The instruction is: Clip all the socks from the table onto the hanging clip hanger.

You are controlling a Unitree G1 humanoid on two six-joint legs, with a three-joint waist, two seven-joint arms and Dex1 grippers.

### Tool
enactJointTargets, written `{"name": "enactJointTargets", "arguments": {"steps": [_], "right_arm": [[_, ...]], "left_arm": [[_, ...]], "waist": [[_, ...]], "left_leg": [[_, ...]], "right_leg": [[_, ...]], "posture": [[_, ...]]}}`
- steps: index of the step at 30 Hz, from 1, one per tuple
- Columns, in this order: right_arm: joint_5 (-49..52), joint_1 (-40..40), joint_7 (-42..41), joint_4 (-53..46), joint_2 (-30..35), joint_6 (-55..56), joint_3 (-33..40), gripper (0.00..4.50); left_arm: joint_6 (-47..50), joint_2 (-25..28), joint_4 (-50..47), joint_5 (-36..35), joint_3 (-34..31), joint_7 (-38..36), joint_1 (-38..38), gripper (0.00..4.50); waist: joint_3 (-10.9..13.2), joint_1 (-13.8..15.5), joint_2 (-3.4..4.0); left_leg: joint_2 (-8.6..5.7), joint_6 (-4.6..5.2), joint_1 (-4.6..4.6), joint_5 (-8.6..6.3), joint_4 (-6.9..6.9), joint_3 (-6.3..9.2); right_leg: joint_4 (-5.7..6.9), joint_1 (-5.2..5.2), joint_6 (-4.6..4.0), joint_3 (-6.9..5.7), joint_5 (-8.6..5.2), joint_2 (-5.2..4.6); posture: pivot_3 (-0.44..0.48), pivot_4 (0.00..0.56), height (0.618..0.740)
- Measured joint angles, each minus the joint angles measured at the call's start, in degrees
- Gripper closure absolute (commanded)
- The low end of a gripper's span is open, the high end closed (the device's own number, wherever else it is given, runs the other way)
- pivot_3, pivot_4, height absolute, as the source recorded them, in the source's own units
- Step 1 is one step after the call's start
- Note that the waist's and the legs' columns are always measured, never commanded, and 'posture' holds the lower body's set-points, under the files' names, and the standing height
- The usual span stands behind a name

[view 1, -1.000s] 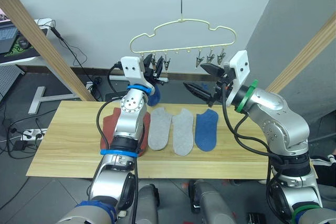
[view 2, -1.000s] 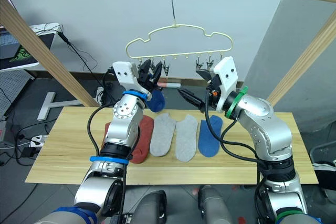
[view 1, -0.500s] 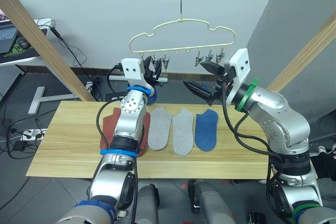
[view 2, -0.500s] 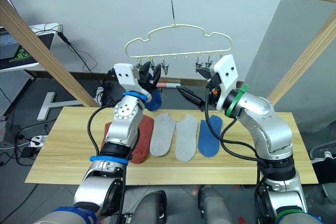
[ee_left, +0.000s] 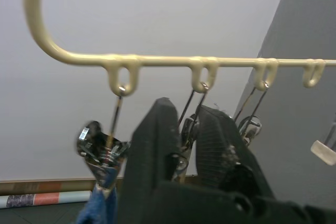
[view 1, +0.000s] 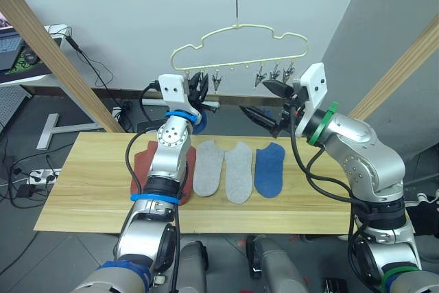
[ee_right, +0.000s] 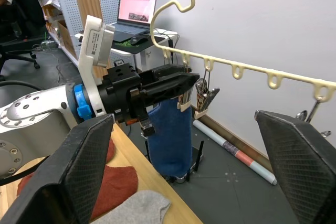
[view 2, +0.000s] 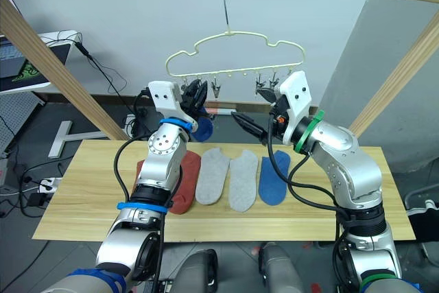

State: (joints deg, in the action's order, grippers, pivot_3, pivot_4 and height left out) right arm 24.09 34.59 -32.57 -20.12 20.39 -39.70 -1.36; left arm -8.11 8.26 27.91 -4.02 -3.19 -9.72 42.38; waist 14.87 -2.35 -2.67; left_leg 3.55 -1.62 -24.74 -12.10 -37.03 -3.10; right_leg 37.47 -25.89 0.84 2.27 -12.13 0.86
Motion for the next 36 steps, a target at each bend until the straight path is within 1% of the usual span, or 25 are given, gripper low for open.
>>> {"name": "enactJointTargets", "arguments": {"steps": [1, 2, 9, 11, 13, 15, 18, 23, 27, 30, 34, 36], "right_arm": [[0.01, 0.0, 0.03, 0.0, 0.0, 0.0, 0.0, 0.0], [0.03, 0.0, 0.07, 0.0, 0.0, -0.01, 0.0, 0.0], [0.11, -0.21, 0.49, -0.09, -0.37, -0.41, -0.51, 0.0], [-0.99, -2.2, 1.75, -0.78, -1.1, -0.22, -2.77, 0.0], [-4.45, -5.67, 4.06, 0.46, -1.96, 0.42, -7.02, 0.0], [-8.33, -8.53, 6.89, 4.79, -2.61, 0.93, -9.9, 0.0], [-12.84, -11.0, 9.9, 12.82, -2.92, 3.43, -10.91, 0.0], [-19.78, -10.78, 14.0, 29.75, -4.2, 10.62, -11.99, 0.0], [-20.99, -8.7, 14.05, 41.09, -6.85, 14.51, -11.36, 0.0], [-21.26, -7.35, 13.86, 46.14, -8.09, 17.3, -11.06, 0.58], [-21.76, -5.96, 13.29, 49.73, -8.23, 19.86, -10.44, 2.11], [-22.69, -6.06, 12.39, 49.87, -7.91, 20.78, -10.71, 2.78]], "left_arm": [[-0.04, 0.0, 0.0, -0.04, 0.0, -0.04, 0.05, 4.47], [-0.04, 0.0, 0.0, -0.09, 0.0, -0.14, 0.1, 4.49], [0.42, 0.0, -0.1, -0.68, -0.33, -1.15, 0.09, 4.49], [2.32, -0.01, -1.0, -2.68, -1.3, -2.39, 0.06, 4.49], [5.12, 0.02, -2.96, -5.21, -2.25, -4.01, -0.19, 4.49], [7.97, 0.19, -5.24, -7.53, -2.93, -5.42, -0.83, 4.49], [12.1, 1.12, -8.91, -10.17, -4.0, -6.94, -2.35, 4.49], [18.01, 2.24, -15.22, -13.18, -4.91, -7.71, -5.52, 4.49], [20.33, 2.89, -18.04, -13.64, -5.07, -7.57, -6.9, 4.49], [21.28, 2.87, -19.05, -13.77, -5.02, -7.33, -7.3, 4.5], [22.25, 2.89, -19.69, -13.82, -5.03, -7.22, -7.32, 4.5], [22.68, 2.91, -19.93, -13.84, -5.03, -7.25, -7.35, 4.5]], "waist": [[0.0, -0.01, 0.0], [0.0, -0.02, 0.0], [0.0, -0.08, 0.0], [-0.01, -0.15, -0.01], [-0.02, -0.2, -0.01], [-0.02, -0.22, -0.02], [-0.02, -0.28, -0.02], [-0.03, -0.63, -0.02], [-0.02, -0.95, -0.02], [-0.03, -0.9, -0.02], [-0.03, -0.83, -0.03], [-0.03, -0.8, -0.03]], "left_leg": [[0.0, 0.0, 0.01, 0.0, -0.01, 0.0], [0.0, 0.0, 0.01, 0.0, -0.02, 0.0], [0.0, 0.02, 0.06, 0.01, -0.06, 0.0], [0.01, 0.02, 0.07, 0.01, -0.05, 0.02], [0.01, 0.02, 0.08, 0.02, -0.04, 0.02], [-0.01, 0.01, 0.08, 0.02, -0.07, -0.02], [-0.02, 0.01, 0.08, 0.02, -0.17, -0.09], [0.0, 0.04, 0.19, 0.04, -0.18, -0.09], [0.03, 0.05, 0.32, 0.04, -0.15, -0.13], [0.03, 0.06, 0.34, 0.05, -0.14, -0.12], [-0.01, 0.06, 0.39, 0.05, -0.15, -0.15], [0.0, 0.06, 0.4, 0.05, -0.15, -0.15]], "right_leg": [[0.03, 0.0, 0.01, 0.0, 0.0, 0.0], [0.06, 0.0, 0.01, 0.0, 0.0, 0.0], [0.21, -0.01, 0.06, 0.01, -0.04, 0.01], [0.22, 0.0, 0.06, 0.0, -0.04, 0.01], [0.24, -0.01, 0.06, 0.0, -0.04, 0.01], [0.25, -0.01, 0.06, 0.03, -0.04, -0.01], [0.29, -0.02, 0.15, 0.09, -0.09, -0.02], [0.44, 0.01, 0.15, 0.1, -0.1, 0.01], [0.52, 0.02, 0.13, 0.18, -0.09, 0.07], [0.53, 0.04, 0.13, 0.17, -0.09, 0.07], [0.48, 0.15, 0.14, 0.2, -0.09, 0.05], [0.48, 0.16, 0.14, 0.2, -0.09, 0.04]], "posture": [[-0.102, 0.238, 0.74], [-0.102, 0.238, 0.74], [-0.102, 0.241, 0.74], [-0.096, 0.241, 0.74], [-0.088, 0.242, 0.74], [-0.083, 0.244, 0.74], [-0.071, 0.245, 0.74], [-0.057, 0.246, 0.74], [-0.041, 0.242, 0.74], [-0.03, 0.244, 0.74], [-0.022, 0.246, 0.74], [-0.022, 0.246, 0.74]]}}
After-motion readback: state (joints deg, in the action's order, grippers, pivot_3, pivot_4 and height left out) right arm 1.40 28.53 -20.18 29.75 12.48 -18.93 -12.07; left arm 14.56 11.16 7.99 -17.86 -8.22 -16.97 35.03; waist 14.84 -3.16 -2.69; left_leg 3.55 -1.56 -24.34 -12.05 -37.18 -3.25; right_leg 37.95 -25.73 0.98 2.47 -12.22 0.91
